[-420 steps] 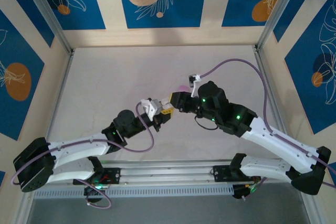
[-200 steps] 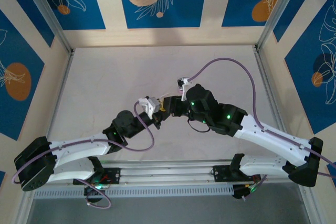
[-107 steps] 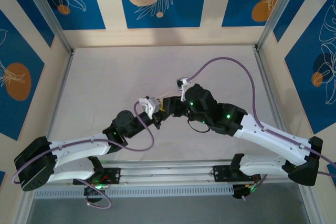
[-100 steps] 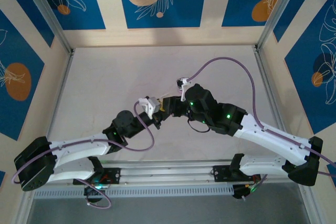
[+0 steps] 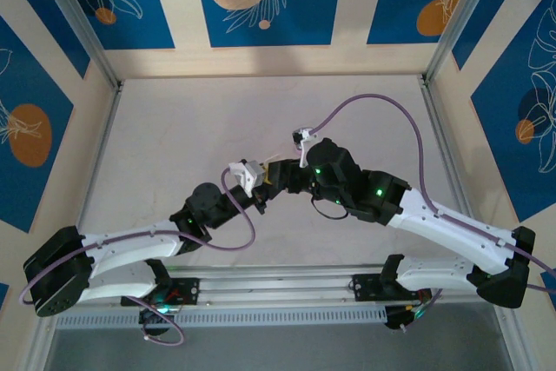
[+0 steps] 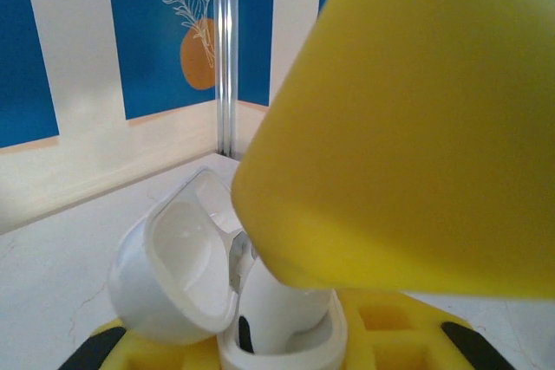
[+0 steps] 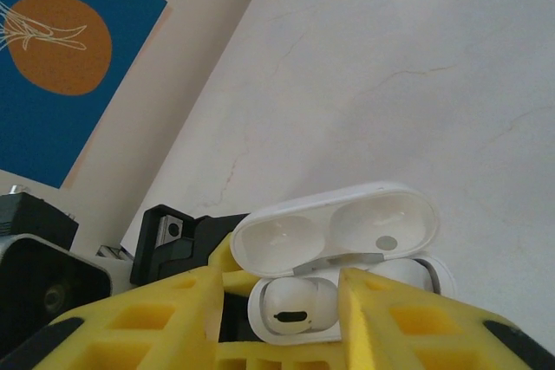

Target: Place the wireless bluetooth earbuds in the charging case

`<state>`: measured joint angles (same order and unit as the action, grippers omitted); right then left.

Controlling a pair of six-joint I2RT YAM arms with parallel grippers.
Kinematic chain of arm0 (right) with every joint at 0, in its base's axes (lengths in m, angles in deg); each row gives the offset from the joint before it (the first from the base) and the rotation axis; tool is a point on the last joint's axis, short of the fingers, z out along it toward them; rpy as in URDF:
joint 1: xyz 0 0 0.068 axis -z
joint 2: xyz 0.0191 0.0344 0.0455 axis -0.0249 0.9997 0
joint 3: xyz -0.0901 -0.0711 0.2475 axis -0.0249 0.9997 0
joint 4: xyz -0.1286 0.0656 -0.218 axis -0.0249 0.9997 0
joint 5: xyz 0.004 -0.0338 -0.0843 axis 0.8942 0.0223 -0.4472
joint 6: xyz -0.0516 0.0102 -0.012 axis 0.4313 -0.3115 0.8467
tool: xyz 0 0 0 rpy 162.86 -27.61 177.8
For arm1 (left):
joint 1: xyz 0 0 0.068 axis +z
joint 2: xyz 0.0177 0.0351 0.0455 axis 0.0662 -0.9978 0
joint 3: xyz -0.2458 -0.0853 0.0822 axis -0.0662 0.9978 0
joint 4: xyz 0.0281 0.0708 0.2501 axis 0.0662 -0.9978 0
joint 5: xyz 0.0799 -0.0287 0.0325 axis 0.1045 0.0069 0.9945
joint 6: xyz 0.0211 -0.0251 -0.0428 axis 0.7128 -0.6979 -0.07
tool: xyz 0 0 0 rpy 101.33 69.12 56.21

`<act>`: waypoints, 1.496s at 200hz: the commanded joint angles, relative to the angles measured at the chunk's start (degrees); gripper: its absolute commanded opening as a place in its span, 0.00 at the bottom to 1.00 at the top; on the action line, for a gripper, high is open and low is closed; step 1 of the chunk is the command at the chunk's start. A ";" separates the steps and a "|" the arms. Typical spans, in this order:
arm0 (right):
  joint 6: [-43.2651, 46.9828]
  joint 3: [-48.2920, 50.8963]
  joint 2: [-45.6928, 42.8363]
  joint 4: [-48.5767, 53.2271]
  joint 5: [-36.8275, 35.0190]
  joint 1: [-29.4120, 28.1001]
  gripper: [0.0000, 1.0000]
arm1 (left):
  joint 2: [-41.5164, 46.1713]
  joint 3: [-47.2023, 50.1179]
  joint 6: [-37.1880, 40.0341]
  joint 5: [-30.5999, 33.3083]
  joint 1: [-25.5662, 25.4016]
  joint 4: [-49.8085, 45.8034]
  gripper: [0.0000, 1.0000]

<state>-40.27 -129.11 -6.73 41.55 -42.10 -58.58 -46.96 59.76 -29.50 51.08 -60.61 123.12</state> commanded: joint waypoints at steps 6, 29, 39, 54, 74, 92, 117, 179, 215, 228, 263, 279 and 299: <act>2.03 -1.15 -2.65 -3.71 2.11 -0.46 0.42 | 1.02 0.18 -0.08 -1.25 -0.56 3.54 0.14; 3.86 -0.45 -4.30 -6.55 5.32 -0.35 0.44 | 1.25 0.59 0.33 -1.53 -0.57 2.90 0.14; 4.57 -0.11 -4.95 -7.62 6.47 -0.37 0.45 | 1.46 0.64 0.62 -1.77 -0.57 2.37 0.14; 5.30 0.17 -5.89 -7.85 6.47 -0.37 0.45 | 1.88 0.51 1.14 -2.43 -0.57 1.21 0.14; 5.13 0.17 -7.37 -5.24 3.32 0.06 0.45 | 2.67 -0.27 2.22 -4.64 -0.53 -1.10 0.15; 3.86 0.52 -8.99 -2.48 1.53 1.69 0.46 | 3.26 -0.68 3.40 -6.82 -0.53 -2.64 0.15; 0.37 -0.39 -9.54 3.41 2.97 6.51 0.47 | 3.91 -0.75 4.25 -10.02 -0.57 -2.86 0.16; -3.23 -4.06 -3.95 12.58 23.28 20.76 0.49 | 4.54 -1.52 5.89 -15.57 -0.53 -4.32 0.16; -0.79 -8.58 2.18 18.85 30.09 23.09 0.50 | 5.24 -1.73 6.86 -15.68 -0.58 -5.76 0.17; -0.31 -9.19 3.61 19.93 31.29 23.35 0.50 | 5.42 -1.82 6.89 -15.62 -0.55 -5.93 0.17; 1.70 -10.49 6.83 22.12 35.46 23.36 0.50 | 5.60 -1.91 6.71 -15.36 -0.55 -6.09 0.18; 2.37 -10.79 7.49 23.05 36.31 23.18 0.50 | 5.53 -1.82 6.71 -15.22 -0.57 -6.04 0.18; 2.61 -10.31 7.30 23.17 36.27 23.09 0.50 | 5.44 -1.84 6.62 -15.09 -0.52 -5.89 0.18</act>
<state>-39.46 -137.77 0.97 62.14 -9.08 -35.56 -42.39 59.98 -23.47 37.01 -60.61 116.24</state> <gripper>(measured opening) 0.495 0.212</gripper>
